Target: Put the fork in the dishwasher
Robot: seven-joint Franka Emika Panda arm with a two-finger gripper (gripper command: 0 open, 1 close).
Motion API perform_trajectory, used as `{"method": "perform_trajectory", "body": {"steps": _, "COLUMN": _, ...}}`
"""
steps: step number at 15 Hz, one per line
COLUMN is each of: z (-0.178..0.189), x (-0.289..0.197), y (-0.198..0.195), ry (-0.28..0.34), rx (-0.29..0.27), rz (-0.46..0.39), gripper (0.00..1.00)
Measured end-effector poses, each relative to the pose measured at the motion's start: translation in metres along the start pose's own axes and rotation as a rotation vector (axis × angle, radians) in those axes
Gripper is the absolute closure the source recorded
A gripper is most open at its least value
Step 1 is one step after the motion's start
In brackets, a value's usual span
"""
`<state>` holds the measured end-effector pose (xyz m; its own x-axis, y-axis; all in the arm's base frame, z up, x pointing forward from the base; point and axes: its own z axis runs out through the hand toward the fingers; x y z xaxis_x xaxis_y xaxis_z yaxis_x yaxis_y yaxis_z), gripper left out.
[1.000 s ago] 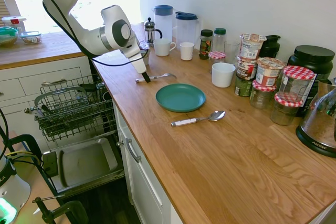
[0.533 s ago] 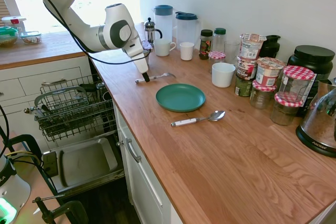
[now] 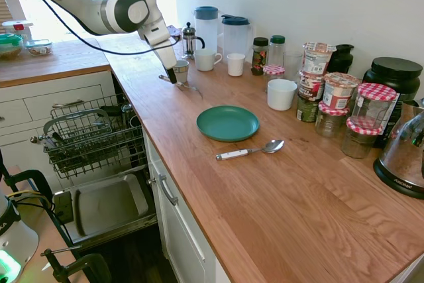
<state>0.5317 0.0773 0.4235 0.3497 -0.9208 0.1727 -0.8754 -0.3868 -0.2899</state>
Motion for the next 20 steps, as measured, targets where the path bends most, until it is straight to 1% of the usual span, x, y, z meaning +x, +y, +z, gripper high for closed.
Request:
{"method": "perform_trajectory", "body": {"steps": 4, "z": -0.055, "x": -0.019, "y": 0.018, "ry": -0.069, "rx": -0.003, "rz": -0.097, "gripper": 1.00}}
{"method": "perform_trajectory", "body": {"steps": 6, "z": -0.077, "x": -0.035, "y": 0.029, "ry": -0.102, "rx": -0.025, "rz": -0.167, "gripper": 1.00}}
{"method": "perform_trajectory", "body": {"steps": 9, "z": -0.095, "x": -0.075, "y": 0.040, "ry": -0.153, "rx": -0.066, "rz": -0.292, "gripper": 1.00}}
{"method": "perform_trajectory", "body": {"steps": 11, "z": -0.095, "x": -0.108, "y": 0.047, "ry": -0.184, "rx": -0.092, "rz": -0.377, "gripper": 1.00}}
{"method": "perform_trajectory", "body": {"steps": 13, "z": -0.091, "x": -0.140, "y": 0.054, "ry": -0.204, "rx": -0.105, "rz": -0.450, "gripper": 1.00}}
{"method": "perform_trajectory", "body": {"steps": 16, "z": -0.082, "x": -0.173, "y": 0.067, "ry": -0.232, "rx": -0.131, "rz": -0.533, "gripper": 1.00}}
{"method": "perform_trajectory", "body": {"steps": 20, "z": -0.074, "x": -0.213, "y": 0.083, "ry": -0.261, "rx": -0.184, "rz": -0.640, "gripper": 1.00}}
